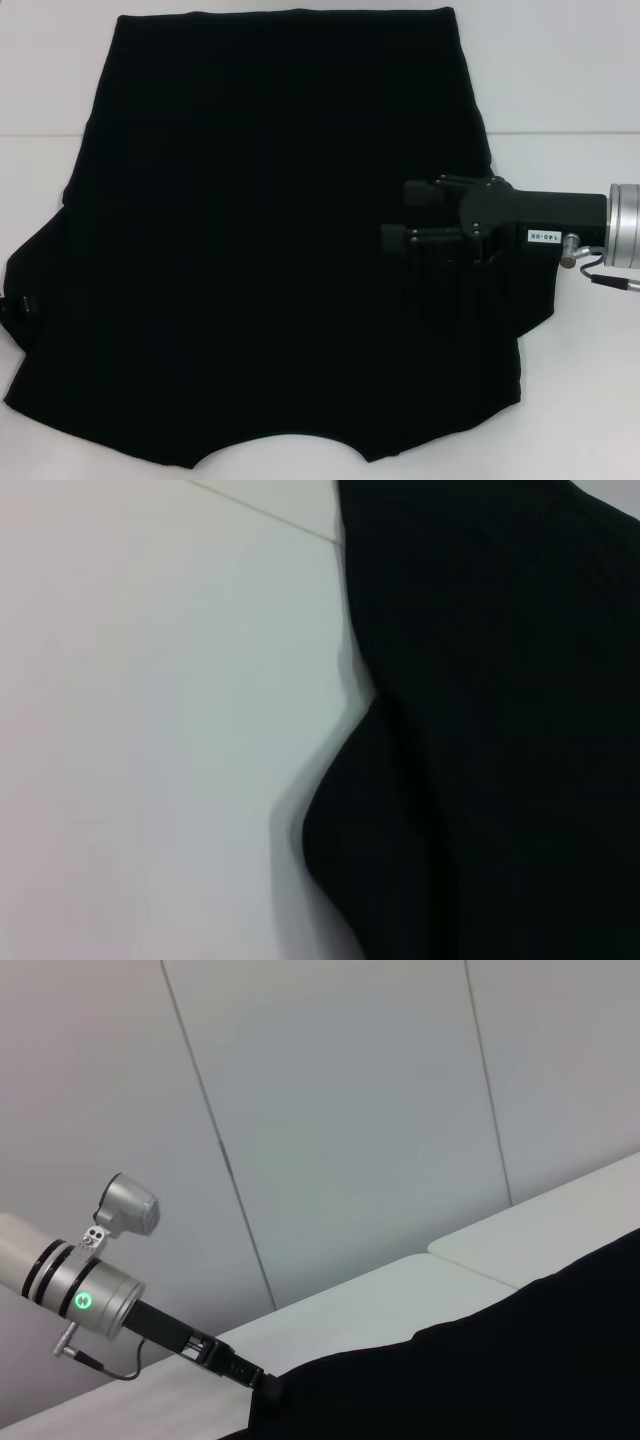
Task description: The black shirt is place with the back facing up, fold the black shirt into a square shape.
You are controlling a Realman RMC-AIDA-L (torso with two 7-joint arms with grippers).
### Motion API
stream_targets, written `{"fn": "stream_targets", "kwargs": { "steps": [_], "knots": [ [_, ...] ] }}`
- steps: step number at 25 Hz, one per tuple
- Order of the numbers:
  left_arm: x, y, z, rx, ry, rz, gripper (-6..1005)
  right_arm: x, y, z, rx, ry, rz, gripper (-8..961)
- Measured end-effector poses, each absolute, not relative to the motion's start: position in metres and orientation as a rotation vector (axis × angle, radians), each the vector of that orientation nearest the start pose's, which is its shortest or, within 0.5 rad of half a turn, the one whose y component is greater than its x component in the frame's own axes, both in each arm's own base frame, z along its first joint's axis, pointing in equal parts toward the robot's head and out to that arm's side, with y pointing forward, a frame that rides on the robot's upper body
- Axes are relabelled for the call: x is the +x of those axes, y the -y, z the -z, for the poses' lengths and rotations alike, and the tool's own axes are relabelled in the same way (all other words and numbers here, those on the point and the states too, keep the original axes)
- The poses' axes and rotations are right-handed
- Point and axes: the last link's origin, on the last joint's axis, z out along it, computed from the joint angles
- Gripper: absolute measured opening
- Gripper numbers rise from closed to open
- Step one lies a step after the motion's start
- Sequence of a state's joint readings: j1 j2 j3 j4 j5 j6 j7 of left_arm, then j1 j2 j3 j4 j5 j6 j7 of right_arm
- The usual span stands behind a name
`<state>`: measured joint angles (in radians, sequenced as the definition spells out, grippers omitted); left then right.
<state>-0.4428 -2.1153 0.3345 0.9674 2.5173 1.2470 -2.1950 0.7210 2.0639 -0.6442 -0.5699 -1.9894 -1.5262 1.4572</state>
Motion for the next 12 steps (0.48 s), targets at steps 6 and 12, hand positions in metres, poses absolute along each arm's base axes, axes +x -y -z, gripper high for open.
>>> {"fn": "stream_targets", "kwargs": {
  "steps": [6,12],
  "knots": [
    [-0.3825,-0.3202,-0.0795,-1.791,1.586,0.289,339,0.2066,-0.3746,0.0034,-2.755,-0.598,-0.81,913],
    [-0.3816,-0.3217,-0.0804,-1.792,1.58,0.291,212,0.2058,-0.375,0.0025,-2.75,-0.595,-0.818,914]
  ]
}}
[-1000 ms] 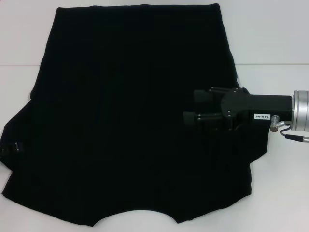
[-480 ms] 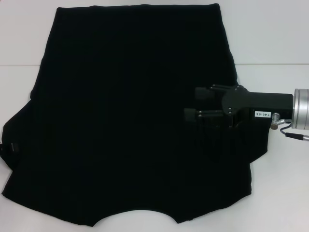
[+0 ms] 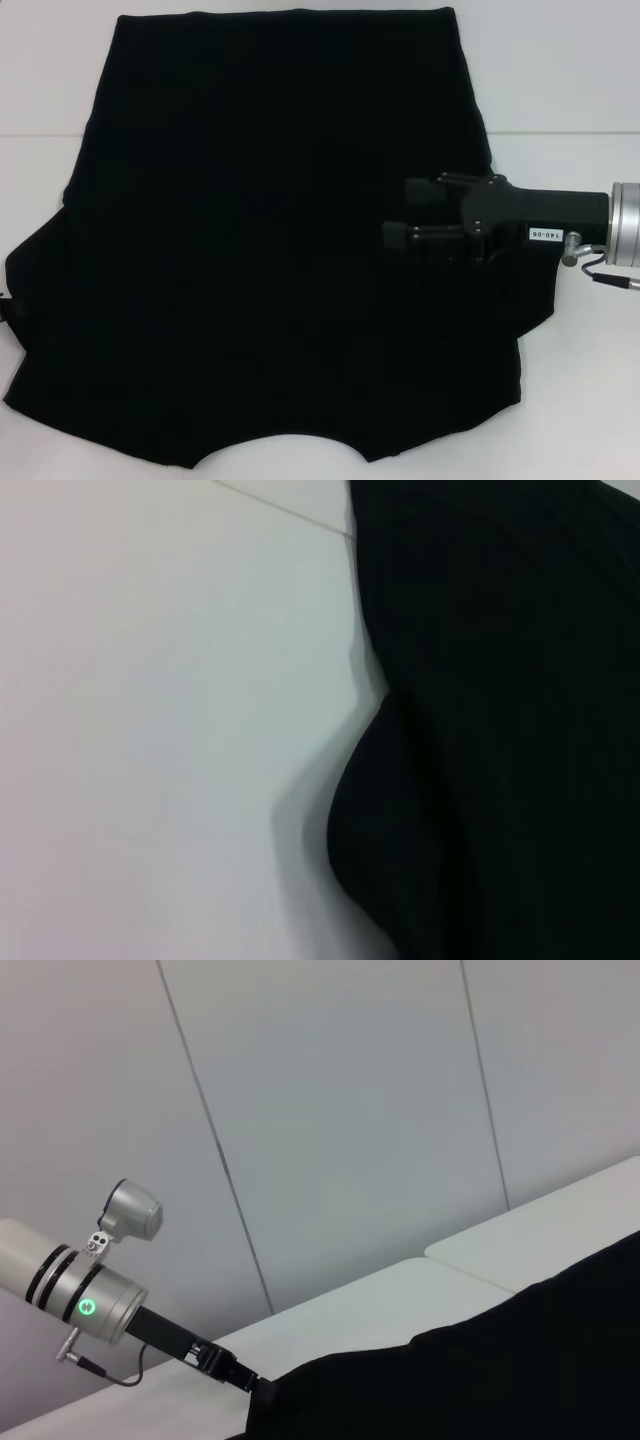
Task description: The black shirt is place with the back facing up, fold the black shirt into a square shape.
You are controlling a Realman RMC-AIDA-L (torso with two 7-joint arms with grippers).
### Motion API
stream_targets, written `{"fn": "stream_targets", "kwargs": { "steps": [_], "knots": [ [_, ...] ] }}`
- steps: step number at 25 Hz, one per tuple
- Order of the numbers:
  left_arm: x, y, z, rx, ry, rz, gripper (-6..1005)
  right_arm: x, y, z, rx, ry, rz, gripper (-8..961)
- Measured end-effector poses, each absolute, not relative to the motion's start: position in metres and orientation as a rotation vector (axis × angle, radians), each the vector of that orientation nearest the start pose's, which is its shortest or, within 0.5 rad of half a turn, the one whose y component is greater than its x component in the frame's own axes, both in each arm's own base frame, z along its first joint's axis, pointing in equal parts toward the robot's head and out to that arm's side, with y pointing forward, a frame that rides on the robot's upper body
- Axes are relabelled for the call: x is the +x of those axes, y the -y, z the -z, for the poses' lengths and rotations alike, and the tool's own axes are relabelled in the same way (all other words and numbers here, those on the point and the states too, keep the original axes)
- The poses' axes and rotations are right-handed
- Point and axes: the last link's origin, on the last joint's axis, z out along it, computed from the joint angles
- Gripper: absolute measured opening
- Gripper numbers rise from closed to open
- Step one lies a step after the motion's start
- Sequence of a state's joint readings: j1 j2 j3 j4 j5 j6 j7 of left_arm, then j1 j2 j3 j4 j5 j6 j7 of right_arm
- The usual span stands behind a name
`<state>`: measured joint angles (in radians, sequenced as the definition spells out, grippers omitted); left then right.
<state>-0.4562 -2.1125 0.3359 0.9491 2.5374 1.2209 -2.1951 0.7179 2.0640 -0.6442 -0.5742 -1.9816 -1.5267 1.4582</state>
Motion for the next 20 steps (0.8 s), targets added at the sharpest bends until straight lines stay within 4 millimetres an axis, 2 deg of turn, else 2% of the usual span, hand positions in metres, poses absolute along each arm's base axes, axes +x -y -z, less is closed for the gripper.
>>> {"fn": "stream_targets", "kwargs": {
  "steps": [6,20],
  "knots": [
    [-0.38,-0.323,-0.081,-1.798,1.571,0.294,2,0.206,-0.375,0.002,-2.743,-0.596,-0.829,914],
    [-0.389,-0.32,-0.098,-1.711,1.552,0.351,2,0.206,-0.375,0.004,-2.73,-0.599,-0.84,912]
  ]
}}
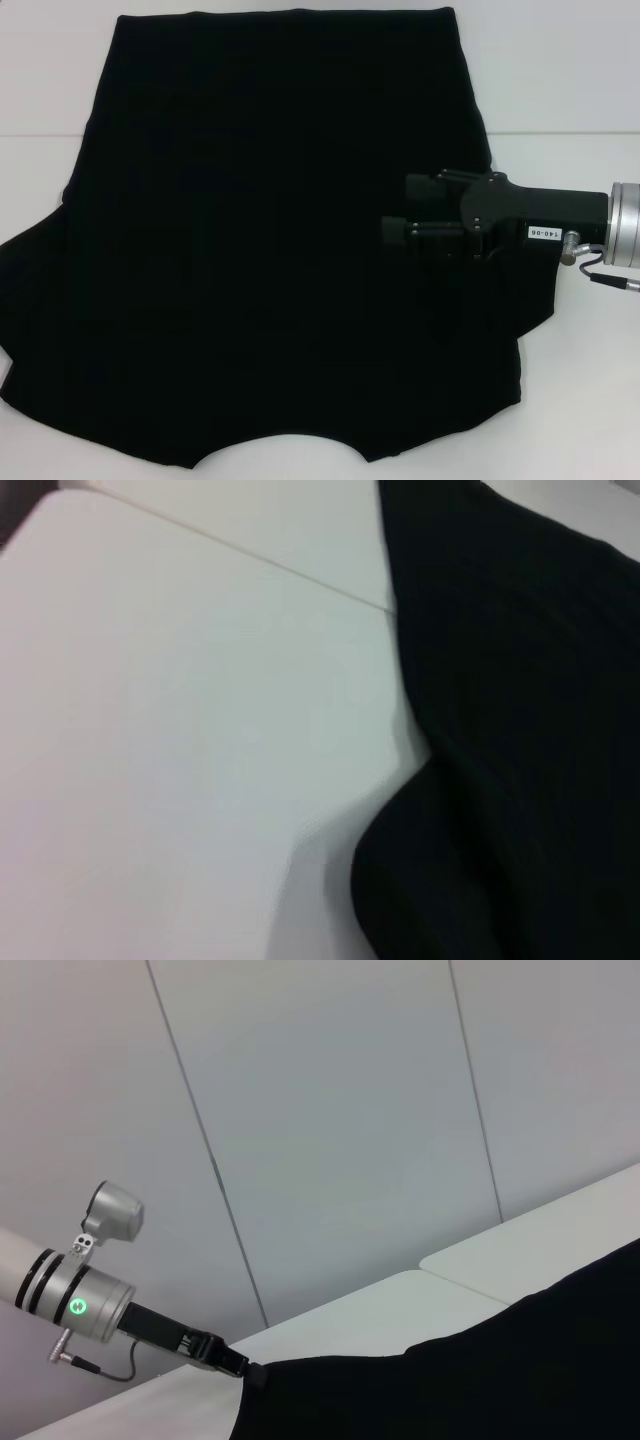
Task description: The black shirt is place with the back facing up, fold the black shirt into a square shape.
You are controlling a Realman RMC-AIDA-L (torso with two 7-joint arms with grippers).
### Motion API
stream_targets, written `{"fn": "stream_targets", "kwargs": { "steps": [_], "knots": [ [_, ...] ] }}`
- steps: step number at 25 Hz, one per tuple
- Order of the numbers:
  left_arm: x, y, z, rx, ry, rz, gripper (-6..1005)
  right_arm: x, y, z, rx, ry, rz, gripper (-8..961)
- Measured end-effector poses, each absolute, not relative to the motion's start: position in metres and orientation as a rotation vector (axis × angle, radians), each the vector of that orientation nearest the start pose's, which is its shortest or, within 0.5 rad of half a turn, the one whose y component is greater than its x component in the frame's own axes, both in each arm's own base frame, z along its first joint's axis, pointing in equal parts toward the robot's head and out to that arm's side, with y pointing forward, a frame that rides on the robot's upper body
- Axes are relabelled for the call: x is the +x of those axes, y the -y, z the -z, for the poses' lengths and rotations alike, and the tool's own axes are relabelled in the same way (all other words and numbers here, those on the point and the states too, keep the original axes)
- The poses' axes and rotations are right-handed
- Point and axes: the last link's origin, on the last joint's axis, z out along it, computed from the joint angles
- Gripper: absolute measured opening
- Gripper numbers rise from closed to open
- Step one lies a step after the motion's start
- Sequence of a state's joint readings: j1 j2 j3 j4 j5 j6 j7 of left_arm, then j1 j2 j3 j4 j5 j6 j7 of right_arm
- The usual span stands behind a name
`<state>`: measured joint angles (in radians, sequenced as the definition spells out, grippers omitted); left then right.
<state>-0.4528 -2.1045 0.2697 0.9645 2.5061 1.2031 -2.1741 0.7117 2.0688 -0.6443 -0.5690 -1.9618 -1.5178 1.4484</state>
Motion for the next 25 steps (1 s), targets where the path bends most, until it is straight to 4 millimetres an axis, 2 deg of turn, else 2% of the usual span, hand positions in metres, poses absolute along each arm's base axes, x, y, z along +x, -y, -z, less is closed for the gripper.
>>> {"fn": "stream_targets", "kwargs": {
  "steps": [25],
  "knots": [
    [-0.409,-0.296,-0.119,-1.586,1.565,0.382,3,0.207,-0.376,0.005,-2.716,-0.605,-0.834,913]
  ]
}}
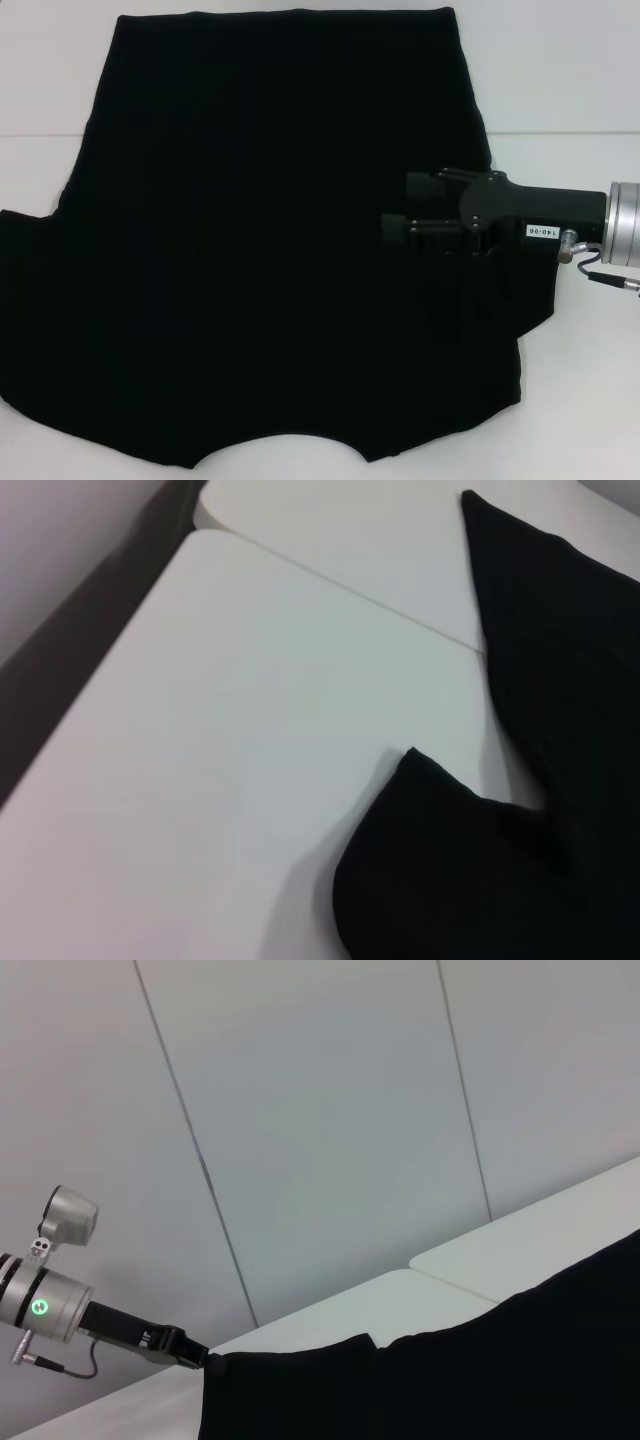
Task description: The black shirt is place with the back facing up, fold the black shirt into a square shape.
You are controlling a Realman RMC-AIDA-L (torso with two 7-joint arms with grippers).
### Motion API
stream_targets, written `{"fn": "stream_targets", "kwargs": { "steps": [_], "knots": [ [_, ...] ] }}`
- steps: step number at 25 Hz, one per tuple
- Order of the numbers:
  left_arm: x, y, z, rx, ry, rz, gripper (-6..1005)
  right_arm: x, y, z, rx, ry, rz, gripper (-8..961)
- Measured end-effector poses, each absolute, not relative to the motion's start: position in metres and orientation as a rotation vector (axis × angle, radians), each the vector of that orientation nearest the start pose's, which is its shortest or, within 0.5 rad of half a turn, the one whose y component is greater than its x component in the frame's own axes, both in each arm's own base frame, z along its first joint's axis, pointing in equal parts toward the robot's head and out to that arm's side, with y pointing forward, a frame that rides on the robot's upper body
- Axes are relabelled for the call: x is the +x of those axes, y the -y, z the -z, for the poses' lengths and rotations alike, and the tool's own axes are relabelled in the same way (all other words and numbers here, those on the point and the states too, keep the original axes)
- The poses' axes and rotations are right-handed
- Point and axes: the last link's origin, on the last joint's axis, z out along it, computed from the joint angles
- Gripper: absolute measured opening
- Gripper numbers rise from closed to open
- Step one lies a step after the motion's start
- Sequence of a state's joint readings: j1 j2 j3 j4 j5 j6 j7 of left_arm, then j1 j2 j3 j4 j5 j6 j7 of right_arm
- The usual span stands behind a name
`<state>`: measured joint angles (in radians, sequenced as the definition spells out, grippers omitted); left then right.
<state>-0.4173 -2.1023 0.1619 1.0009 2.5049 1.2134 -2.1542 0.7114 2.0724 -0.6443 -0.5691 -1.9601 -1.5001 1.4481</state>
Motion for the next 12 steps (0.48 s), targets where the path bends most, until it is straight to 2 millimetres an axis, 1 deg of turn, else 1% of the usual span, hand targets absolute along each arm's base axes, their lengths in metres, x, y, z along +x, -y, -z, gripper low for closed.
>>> {"fn": "stream_targets", "kwargs": {
  "steps": [12],
  "knots": [
    [-0.4103,-0.2955,-0.122,-1.579,1.556,0.387,3,0.2059,-0.3775,0.004,-2.706,-0.605,-0.845,913]
  ]
}}
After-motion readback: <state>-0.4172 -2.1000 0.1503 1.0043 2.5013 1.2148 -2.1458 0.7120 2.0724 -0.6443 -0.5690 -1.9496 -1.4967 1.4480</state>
